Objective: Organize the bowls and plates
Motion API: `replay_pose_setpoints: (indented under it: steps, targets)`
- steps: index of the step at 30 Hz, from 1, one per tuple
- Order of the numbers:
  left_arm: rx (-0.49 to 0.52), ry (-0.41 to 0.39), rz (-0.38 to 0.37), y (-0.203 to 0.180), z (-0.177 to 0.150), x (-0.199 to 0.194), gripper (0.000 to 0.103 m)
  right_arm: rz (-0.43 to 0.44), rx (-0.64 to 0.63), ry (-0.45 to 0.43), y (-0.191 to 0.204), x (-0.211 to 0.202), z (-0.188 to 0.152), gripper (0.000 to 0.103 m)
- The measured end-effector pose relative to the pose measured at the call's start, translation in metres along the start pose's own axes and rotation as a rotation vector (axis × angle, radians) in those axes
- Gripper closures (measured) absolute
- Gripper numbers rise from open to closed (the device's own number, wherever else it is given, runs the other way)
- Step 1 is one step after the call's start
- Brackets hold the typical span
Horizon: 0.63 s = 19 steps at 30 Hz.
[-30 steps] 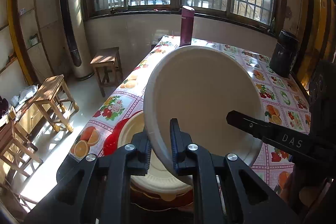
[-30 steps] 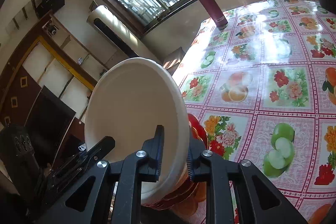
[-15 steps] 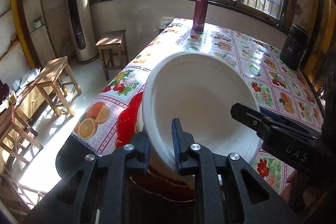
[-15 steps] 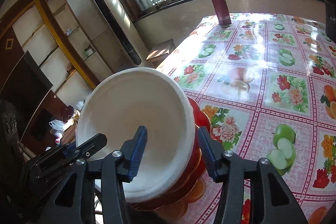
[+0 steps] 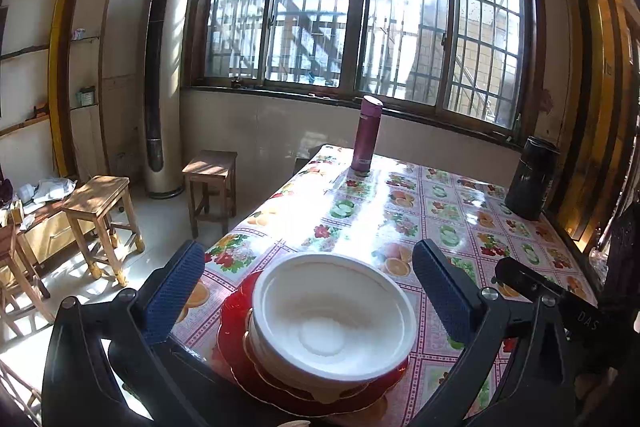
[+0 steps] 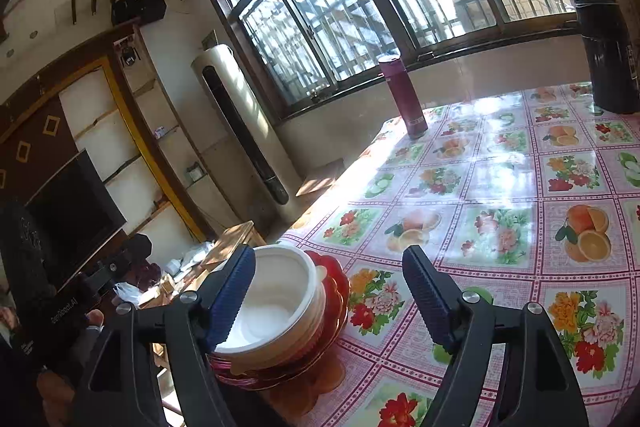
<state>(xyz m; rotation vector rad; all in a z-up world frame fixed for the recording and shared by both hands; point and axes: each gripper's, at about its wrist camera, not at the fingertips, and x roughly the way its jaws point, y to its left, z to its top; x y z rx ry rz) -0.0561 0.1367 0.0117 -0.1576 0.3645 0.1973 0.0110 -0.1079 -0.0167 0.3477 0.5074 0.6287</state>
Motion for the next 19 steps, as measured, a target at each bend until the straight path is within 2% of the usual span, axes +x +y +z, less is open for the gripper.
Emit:
replay_pose_setpoints:
  steps: [3,7,12,19]
  targets:
    - [0.028,-0.001,0.067,-0.003,-0.005,-0.002,0.0,0.011,-0.032,-0.025,0.001,-0.014,-0.002,0.018]
    - [0.024,0.019,0.167,0.004,-0.014,0.003,0.0,0.033,-0.028,-0.01,0.0,-0.014,-0.005,0.018]
    - [0.013,0.041,0.174,0.01,-0.022,0.002,0.0,0.056,-0.017,0.034,0.003,-0.004,-0.012,0.018]
    - [0.011,0.032,0.183,0.004,-0.024,-0.002,0.0,0.073,-0.07,0.08,0.026,0.009,-0.026,0.018]
